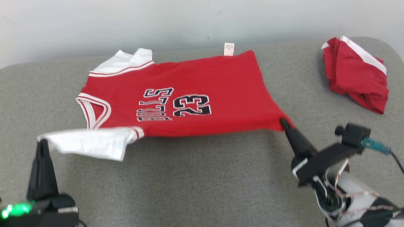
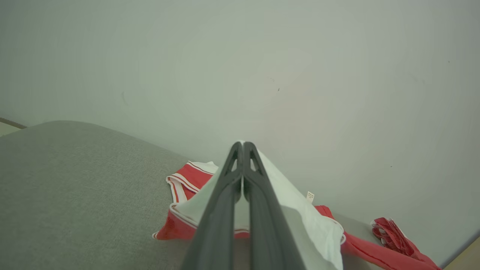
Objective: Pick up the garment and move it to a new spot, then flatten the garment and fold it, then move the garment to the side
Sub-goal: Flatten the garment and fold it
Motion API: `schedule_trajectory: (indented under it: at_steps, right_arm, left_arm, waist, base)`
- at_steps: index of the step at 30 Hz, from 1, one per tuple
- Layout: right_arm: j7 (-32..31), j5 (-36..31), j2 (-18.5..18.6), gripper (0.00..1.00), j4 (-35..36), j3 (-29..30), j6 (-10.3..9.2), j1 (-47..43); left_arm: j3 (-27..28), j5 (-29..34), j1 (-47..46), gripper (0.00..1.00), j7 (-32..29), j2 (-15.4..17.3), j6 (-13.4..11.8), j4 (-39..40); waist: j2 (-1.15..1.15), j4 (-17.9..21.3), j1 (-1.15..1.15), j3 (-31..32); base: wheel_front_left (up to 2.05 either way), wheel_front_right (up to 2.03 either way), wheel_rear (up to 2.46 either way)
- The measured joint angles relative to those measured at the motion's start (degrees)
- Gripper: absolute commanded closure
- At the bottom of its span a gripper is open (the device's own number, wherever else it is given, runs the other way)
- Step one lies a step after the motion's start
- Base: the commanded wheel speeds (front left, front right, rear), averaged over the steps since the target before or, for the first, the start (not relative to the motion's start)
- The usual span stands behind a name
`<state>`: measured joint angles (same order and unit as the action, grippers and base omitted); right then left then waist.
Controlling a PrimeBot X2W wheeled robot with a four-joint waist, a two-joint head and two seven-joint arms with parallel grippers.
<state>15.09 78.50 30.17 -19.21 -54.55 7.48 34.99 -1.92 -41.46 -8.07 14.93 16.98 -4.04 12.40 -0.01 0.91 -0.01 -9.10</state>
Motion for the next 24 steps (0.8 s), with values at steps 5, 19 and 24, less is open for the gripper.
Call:
schedule_trajectory:
  at_steps: [5,19,24]
  right_arm:
    - [-1.2,0.4,2.0,1.0,2.6,-1.0,0.0,-5.5]
    - [-5.5,2.2,8.1,1.0,4.4,-0.4,0.01,-17.5]
    - [-7.4,2.6,9.3,1.0,4.4,0.2,0.0,-20.8]
  left_arm:
    - [3.7,0.9,7.5,1.0,0.0,-6.6,2.0,-0.8]
    - [6.1,1.6,22.0,1.0,0.0,-14.1,6.0,-5.0]
    - [2.4,-0.6,23.7,1.0,0.0,-14.1,4.8,-6.2]
  waist:
    - [0.0,0.0,0.0,1.6]
    - [0.0,-1.1,0.0,7.7]
    - [0.01,-2.2,0.01,8.2]
  base:
    - [0.0,0.0,0.0]
    - [0.0,0.0,0.0]
    - [0.0,0.0,0.0]
